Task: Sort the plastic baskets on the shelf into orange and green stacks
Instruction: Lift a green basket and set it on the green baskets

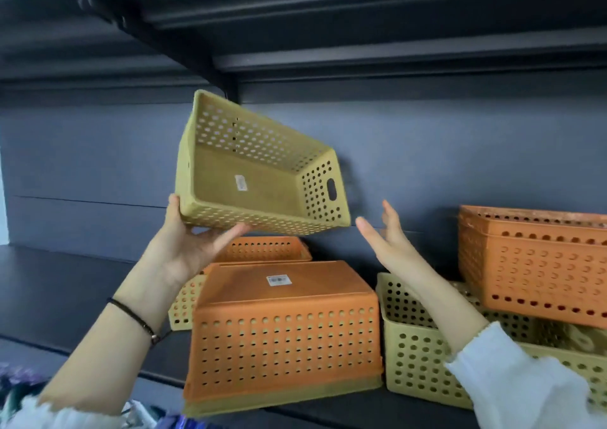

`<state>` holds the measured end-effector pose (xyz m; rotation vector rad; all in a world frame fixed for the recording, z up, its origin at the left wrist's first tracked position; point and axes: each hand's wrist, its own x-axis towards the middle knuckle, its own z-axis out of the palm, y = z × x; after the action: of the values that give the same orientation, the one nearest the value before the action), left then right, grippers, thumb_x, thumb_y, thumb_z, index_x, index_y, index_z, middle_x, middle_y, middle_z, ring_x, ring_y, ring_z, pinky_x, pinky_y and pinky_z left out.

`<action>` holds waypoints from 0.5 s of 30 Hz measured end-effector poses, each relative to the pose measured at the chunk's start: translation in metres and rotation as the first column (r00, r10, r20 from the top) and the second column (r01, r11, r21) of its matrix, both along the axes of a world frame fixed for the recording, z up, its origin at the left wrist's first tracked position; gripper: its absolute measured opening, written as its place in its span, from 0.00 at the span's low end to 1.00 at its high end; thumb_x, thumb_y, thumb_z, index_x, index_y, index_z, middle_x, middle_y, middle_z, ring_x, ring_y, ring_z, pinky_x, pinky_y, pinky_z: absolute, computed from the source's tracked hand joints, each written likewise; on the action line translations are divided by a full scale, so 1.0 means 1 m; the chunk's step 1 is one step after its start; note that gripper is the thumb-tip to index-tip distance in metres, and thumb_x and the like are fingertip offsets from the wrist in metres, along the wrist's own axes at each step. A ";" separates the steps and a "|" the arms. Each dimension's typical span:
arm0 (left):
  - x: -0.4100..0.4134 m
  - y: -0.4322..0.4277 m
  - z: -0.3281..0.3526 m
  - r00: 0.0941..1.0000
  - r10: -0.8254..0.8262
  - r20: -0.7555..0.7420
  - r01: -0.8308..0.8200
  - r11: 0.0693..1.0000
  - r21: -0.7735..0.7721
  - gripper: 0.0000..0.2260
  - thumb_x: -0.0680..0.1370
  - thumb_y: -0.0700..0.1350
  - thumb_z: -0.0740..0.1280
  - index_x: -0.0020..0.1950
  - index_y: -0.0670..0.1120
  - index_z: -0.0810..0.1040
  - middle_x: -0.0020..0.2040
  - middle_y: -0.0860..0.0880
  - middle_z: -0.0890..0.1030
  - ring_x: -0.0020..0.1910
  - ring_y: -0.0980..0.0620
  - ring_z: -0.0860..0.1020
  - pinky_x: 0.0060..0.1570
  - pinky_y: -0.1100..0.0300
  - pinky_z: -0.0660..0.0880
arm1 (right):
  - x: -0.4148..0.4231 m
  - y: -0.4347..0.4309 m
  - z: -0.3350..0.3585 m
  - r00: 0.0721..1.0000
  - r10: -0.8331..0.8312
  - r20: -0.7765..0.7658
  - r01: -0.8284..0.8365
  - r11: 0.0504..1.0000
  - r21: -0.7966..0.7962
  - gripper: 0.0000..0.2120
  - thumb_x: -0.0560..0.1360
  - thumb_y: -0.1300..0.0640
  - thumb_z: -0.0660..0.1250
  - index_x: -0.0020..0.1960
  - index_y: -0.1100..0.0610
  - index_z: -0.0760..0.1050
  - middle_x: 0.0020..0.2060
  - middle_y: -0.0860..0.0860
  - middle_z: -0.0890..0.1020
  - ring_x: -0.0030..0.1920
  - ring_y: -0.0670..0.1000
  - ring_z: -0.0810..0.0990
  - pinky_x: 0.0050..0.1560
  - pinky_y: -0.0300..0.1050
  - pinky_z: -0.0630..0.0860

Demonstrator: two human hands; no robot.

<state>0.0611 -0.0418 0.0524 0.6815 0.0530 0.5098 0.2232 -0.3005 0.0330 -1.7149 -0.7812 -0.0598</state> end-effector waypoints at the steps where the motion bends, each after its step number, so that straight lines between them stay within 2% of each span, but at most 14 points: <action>1: -0.002 0.004 -0.002 0.996 -0.077 -0.034 0.076 0.997 -0.029 0.27 0.79 0.62 0.57 0.65 0.42 0.74 0.63 0.31 0.74 0.57 0.23 0.74 0.42 0.45 0.82 | 0.000 0.005 0.001 1.000 0.003 -0.013 -0.003 1.000 -0.008 0.42 0.74 0.36 0.60 0.78 0.43 0.40 0.78 0.45 0.52 0.77 0.48 0.55 0.69 0.45 0.56; 3: -0.006 0.008 -0.007 0.978 -0.195 -0.076 0.192 0.981 -0.042 0.27 0.79 0.62 0.56 0.63 0.40 0.76 0.61 0.30 0.76 0.53 0.22 0.76 0.43 0.47 0.82 | -0.001 0.014 0.002 1.000 0.030 -0.003 -0.030 0.999 0.020 0.41 0.73 0.35 0.59 0.79 0.45 0.43 0.76 0.43 0.59 0.74 0.44 0.61 0.66 0.39 0.59; 5: -0.003 0.009 -0.014 0.962 -0.232 -0.143 0.238 0.971 0.028 0.31 0.77 0.65 0.55 0.65 0.41 0.74 0.61 0.30 0.77 0.54 0.27 0.78 0.43 0.46 0.81 | -0.003 0.021 0.000 0.997 0.057 0.047 -0.060 0.995 0.079 0.34 0.76 0.39 0.59 0.77 0.48 0.52 0.66 0.36 0.69 0.61 0.28 0.69 0.56 0.23 0.63; 6: 0.000 0.012 -0.018 0.959 -0.208 -0.194 0.227 0.970 0.085 0.33 0.76 0.67 0.53 0.67 0.42 0.72 0.63 0.30 0.76 0.56 0.28 0.78 0.43 0.44 0.81 | -0.005 0.024 -0.002 0.997 0.053 0.060 -0.060 0.991 0.116 0.29 0.77 0.42 0.59 0.75 0.48 0.57 0.62 0.35 0.72 0.54 0.24 0.71 0.51 0.21 0.66; 9: 0.011 0.018 -0.021 0.942 -0.021 -0.334 0.115 0.957 0.265 0.38 0.73 0.72 0.50 0.74 0.48 0.63 0.70 0.35 0.69 0.63 0.31 0.74 0.49 0.41 0.79 | -0.008 0.031 -0.006 0.998 0.050 0.032 -0.057 0.967 0.247 0.23 0.78 0.44 0.61 0.71 0.48 0.65 0.59 0.39 0.78 0.55 0.32 0.77 0.52 0.29 0.74; 11: 0.013 0.023 -0.021 0.915 0.260 -0.309 -0.110 0.896 0.430 0.30 0.77 0.68 0.50 0.75 0.56 0.58 0.69 0.45 0.71 0.59 0.40 0.77 0.49 0.43 0.76 | -0.011 0.033 -0.007 0.998 0.061 0.014 -0.062 0.946 0.318 0.18 0.80 0.48 0.60 0.69 0.48 0.67 0.57 0.40 0.79 0.50 0.30 0.79 0.44 0.25 0.74; 12: 0.012 0.026 -0.023 0.884 0.402 -0.240 -0.219 0.808 0.546 0.24 0.79 0.64 0.50 0.74 0.61 0.57 0.67 0.50 0.73 0.57 0.45 0.78 0.52 0.44 0.75 | -0.012 0.035 -0.006 0.998 0.055 0.010 -0.056 0.942 0.332 0.16 0.80 0.49 0.59 0.68 0.47 0.67 0.56 0.40 0.79 0.48 0.29 0.79 0.41 0.25 0.74; 14: 0.013 0.034 -0.028 0.869 0.485 -0.099 -0.280 0.647 0.709 0.20 0.79 0.62 0.47 0.67 0.64 0.67 0.62 0.55 0.78 0.57 0.51 0.78 0.61 0.41 0.71 | -0.012 0.036 -0.007 0.999 0.046 0.006 -0.046 0.950 0.309 0.16 0.80 0.49 0.59 0.67 0.47 0.69 0.56 0.41 0.80 0.48 0.31 0.79 0.46 0.29 0.76; 15: 0.011 0.036 -0.031 0.876 0.472 -0.092 -0.259 0.624 0.737 0.21 0.77 0.63 0.46 0.62 0.64 0.73 0.60 0.55 0.81 0.59 0.51 0.78 0.63 0.41 0.70 | -0.011 0.037 -0.009 0.999 0.043 0.004 -0.042 0.956 0.290 0.17 0.80 0.48 0.59 0.68 0.47 0.70 0.56 0.42 0.81 0.50 0.33 0.80 0.52 0.34 0.77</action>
<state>0.0722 -0.0058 0.0214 1.5369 0.2836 0.8487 0.2121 -0.2636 0.0240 -1.4194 -0.7669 -0.1358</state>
